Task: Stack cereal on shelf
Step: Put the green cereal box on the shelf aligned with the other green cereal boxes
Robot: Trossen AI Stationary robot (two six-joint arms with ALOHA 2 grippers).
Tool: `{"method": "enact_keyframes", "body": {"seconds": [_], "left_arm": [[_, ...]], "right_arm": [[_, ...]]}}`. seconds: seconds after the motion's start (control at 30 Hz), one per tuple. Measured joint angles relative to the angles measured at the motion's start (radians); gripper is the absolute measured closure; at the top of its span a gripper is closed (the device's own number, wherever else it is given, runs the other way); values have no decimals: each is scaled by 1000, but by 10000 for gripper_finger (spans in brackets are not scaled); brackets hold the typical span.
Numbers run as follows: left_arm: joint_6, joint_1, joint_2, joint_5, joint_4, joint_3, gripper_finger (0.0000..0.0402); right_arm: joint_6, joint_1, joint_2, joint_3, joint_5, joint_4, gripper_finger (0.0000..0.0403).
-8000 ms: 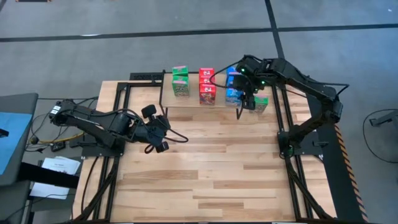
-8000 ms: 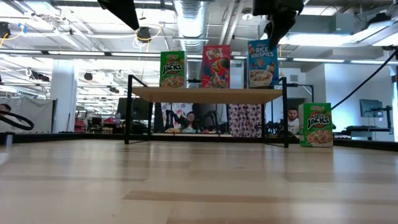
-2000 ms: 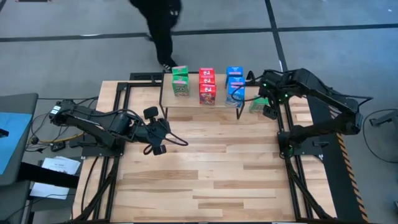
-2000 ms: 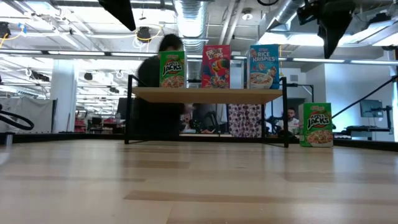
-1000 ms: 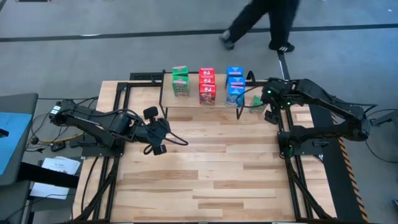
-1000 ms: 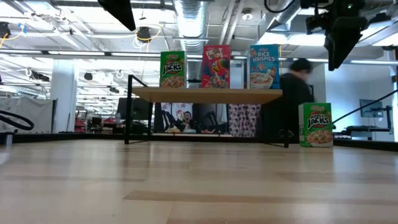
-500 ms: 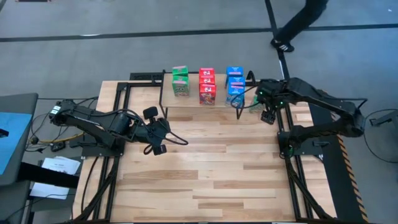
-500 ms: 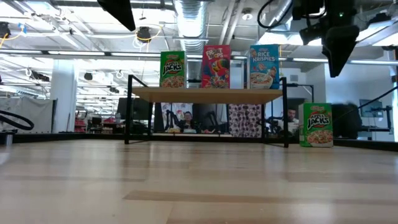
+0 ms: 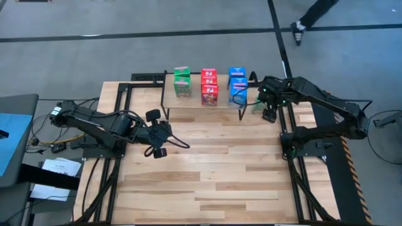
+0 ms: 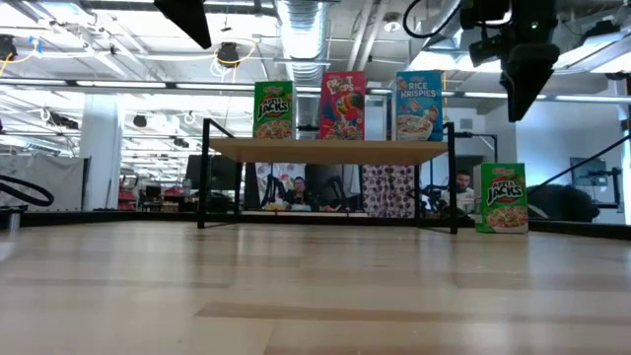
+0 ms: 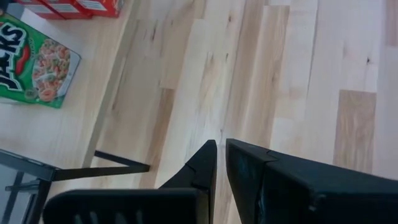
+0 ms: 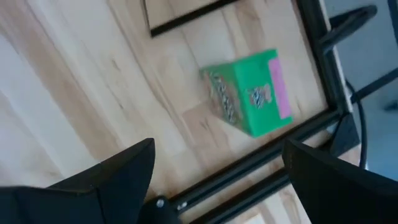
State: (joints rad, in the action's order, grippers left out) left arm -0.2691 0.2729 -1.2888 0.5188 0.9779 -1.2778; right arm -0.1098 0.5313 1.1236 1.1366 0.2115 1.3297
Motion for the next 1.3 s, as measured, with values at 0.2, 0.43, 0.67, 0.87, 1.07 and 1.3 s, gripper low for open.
{"method": "enact_keyframes", "body": {"seconds": [0.2,0.43,0.67,0.87,1.07,1.3], "left_arm": [[-8,0,0,0,6,0,377],[-5,0,0,0,6,0,377],[-6,0,0,0,5,0,377],[-8,0,0,0,4,0,377],[-8,0,0,0,4,0,377],[-8,0,0,0,4,0,377]], "right_arm": [[-71,84,0,0,-1,-37,29],[-74,228,-25,0,-106,-62,29],[15,367,-65,0,-161,-102,29],[137,454,-64,0,-190,-115,29],[155,463,-56,0,-217,-108,29],[284,464,-55,0,-239,-172,29]]}}
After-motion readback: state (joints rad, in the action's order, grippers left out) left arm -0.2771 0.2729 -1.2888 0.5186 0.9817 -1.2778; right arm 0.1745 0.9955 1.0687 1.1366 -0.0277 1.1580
